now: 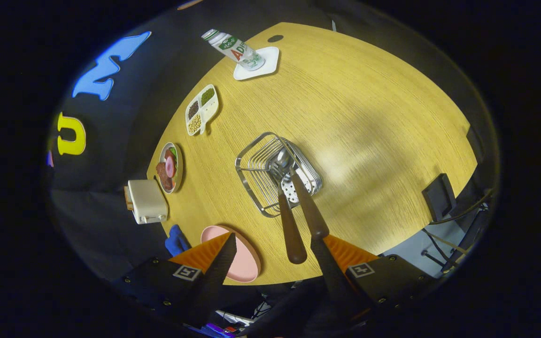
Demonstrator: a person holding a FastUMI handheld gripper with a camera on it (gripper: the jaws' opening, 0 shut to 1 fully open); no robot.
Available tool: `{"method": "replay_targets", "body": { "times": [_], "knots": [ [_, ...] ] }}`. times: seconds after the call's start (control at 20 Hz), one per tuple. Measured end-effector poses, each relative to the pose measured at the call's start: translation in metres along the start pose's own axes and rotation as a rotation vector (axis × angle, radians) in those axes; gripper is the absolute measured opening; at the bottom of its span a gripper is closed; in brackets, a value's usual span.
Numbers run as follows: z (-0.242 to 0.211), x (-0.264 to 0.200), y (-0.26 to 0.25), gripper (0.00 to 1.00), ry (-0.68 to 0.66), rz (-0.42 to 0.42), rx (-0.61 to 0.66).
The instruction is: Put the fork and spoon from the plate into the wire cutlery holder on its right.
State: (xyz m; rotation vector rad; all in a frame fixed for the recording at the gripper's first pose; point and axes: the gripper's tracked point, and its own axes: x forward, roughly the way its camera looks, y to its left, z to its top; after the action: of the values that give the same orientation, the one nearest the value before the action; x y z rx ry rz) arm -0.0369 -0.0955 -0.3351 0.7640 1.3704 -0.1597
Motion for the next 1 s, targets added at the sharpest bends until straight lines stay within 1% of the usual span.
{"method": "replay_targets", "body": {
  "times": [0.15, 0.35, 0.5, 0.6, 0.8, 1.0],
  "knots": [
    [0.010, -0.014, 0.001, 0.98, -0.070, -0.027, -0.069],
    [0.017, -0.032, 0.011, 0.98, -0.143, -0.042, -0.154],
    [0.019, -0.043, 0.022, 0.98, -0.195, -0.030, -0.203],
    [0.025, -0.054, 0.027, 0.98, -0.259, -0.025, -0.241],
    [0.056, -0.090, 0.043, 0.98, -0.487, -0.019, -0.343],
    [0.075, -0.152, 0.057, 0.98, -0.736, -0.029, -0.429]
  ]
}}
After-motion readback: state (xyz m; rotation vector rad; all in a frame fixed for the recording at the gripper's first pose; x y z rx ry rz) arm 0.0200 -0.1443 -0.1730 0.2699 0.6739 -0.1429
